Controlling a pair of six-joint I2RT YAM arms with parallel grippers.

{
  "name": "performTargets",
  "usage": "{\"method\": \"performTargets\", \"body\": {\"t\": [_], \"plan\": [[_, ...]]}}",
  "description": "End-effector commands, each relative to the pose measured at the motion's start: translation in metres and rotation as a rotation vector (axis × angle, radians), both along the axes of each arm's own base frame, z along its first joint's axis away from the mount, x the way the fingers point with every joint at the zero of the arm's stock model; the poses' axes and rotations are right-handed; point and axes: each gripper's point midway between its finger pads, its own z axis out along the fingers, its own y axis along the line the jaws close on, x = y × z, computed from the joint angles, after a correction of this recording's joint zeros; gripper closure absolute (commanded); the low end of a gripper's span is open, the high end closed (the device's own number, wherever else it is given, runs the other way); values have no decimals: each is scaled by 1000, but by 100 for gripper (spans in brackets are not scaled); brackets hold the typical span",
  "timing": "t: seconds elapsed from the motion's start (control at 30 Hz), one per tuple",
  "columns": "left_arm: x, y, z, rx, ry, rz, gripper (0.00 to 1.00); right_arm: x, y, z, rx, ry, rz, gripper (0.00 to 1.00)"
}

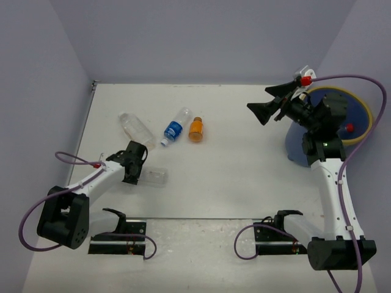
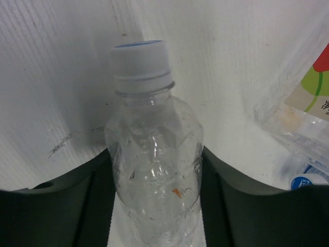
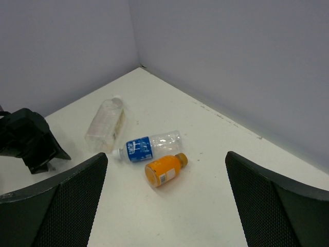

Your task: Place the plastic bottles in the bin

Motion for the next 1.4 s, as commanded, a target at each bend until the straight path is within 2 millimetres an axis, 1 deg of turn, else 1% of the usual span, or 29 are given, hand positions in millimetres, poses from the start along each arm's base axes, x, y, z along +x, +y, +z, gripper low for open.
{"method": "performTargets", "body": {"t": [0.0,0.07,0.1,0.13,0.2,0.23,0.3,0.33,0.4,0.43,0.47,0.5,0.53,0.57,0.63,0.67,0.7,0.77,0.83,0.9,0.97,1.07,1.13,1.27,1.3,1.37], "plan": [[-3,1,6,3,-12,-42,61,-22,16,11,19,-24,78,1],[0,-2,15,18,-24,-134,74,-29,19,10,22,-17,88,1],[3,-4,22,14,-47,-141,75,-32,20,12,28,-16,92,1],[14,-11,36,17,-97,-228,79,-37,24,10,42,0,104,1],[28,-19,57,28,-161,-325,80,-43,29,11,60,18,126,1],[38,-30,75,59,-213,-473,82,-51,38,4,67,43,165,1],[56,-54,117,54,-376,-632,94,-61,47,-7,71,65,209,1],[63,-63,140,91,-462,-724,95,-69,54,-11,73,76,241,1],[65,-79,169,121,-560,-852,98,-81,68,-32,77,128,309,1],[68,-88,186,168,-623,-938,97,-88,77,-39,86,147,346,1],[71,-98,207,201,-718,-1015,97,-90,82,-48,92,149,365,1],[70,-109,222,209,-785,-1084,97,-99,95,-50,103,142,422,1],[67,-123,235,203,-856,-1167,98,-97,97,-61,99,171,424,1],[55,-151,263,162,-1018,-1316,96,-107,110,-66,91,166,488,1],[35,-179,278,107,-1172,-1495,97,-116,135,-89,48,220,597,1],[21,-194,287,85,-1266,-1605,97,-118,141,-95,35,241,615,1],[15,-202,288,85,-1302,-1666,97,-118,149,-98,28,253,624,1],[-4,-219,283,61,-1337,-1812,97,-115,157,-92,33,267,623,1],[-4,-229,274,125,-1325,-1851,100,-107,161,-91,56,289,593,1],[-10,-238,268,167,-1320,-1920,100,-98,161,-85,105,301,537,1],[-23,-247,264,171,-1355,-2026,100,-92,159,-69,169,273,496,1],[-27,-250,266,188,-1400,-2053,100,-90,162,-54,232,284,493,1],[-24,-251,267,192,-1398,-2049,100,-90,167,-47,251,273,524,1],[-24,-254,268,185,-1399,-2055,100,-86,176,-48,277,305,539,1],[-23,-254,267,186,-1393,-2050,100,-85,178,-47,287,308,543,3],[-19,-253,262,178,-1359,-2035,100,-84,183,-45,300,304,559,12]]}}
